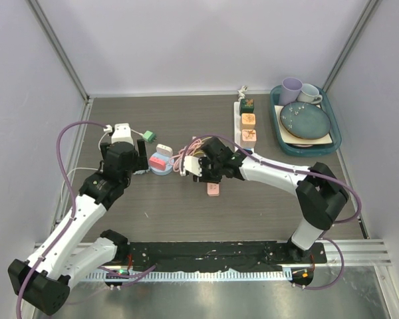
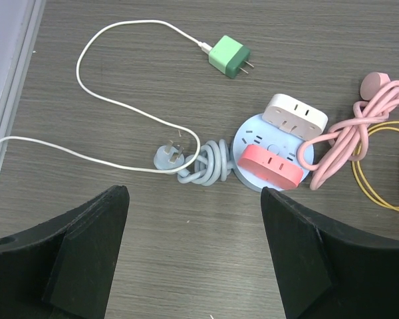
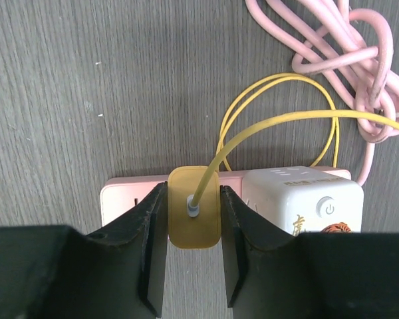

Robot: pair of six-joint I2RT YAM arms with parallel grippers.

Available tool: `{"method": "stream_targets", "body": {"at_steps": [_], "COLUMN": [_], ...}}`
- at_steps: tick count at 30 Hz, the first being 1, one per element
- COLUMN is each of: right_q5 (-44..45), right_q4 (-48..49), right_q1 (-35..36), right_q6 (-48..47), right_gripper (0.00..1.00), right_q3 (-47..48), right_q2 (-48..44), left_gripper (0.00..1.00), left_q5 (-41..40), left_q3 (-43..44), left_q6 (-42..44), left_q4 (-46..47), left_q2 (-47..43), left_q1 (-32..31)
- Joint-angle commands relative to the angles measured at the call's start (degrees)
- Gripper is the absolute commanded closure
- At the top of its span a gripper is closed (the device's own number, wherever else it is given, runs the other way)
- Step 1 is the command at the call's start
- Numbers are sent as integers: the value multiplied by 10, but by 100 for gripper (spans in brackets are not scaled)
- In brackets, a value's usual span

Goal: Insert the plug
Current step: Insert the plug into the socket.

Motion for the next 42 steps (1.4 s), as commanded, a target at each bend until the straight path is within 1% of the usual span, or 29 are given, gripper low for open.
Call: {"method": "stream_targets", "body": {"at_steps": [1, 6, 13, 16, 23, 25, 28, 30, 34, 39, 42], "right_q5": [10, -21, -54, -71, -73, -57, -50, -57, -53, -57, -55], "right_q4": [-59, -19, 5, 25, 81, 83, 106, 122, 118, 101, 69], "right_q1": [-26, -64, -110, -117, -132, -137, -147, -157, -161, -161, -161], "right_q6": [23, 50, 67, 85, 121, 130, 145, 150, 148, 139, 124], "right_gripper": [96, 96, 95, 94, 94, 94, 91, 91, 91, 96, 97], "right_q3": [-62, -115, -141, -157, -209, -210, -233, -243, -252, -240, -221], "right_q2": [-6, -37, -9, -18, -68, -73, -88, -96, -82, -49, -33], "left_gripper": [16, 16, 16, 16, 16, 16, 16, 16, 16, 16, 16], "left_q5": [-4, -2, 6, 5, 6, 8, 9, 12, 20, 14, 11], "left_q3": [-2, -4, -5, -6, -8, -8, -9, -9, -9, -11, -12], "left_q6": [8, 8, 8, 9, 10, 10, 9, 9, 7, 8, 10], "left_q4": [28, 30, 30, 31, 35, 34, 36, 36, 36, 36, 37], "left_q2": [-14, -20, -23, -26, -29, -30, -26, -24, -22, -27, -29], "left_q1": [4, 4, 3, 3, 3, 3, 3, 3, 3, 3, 3]}}
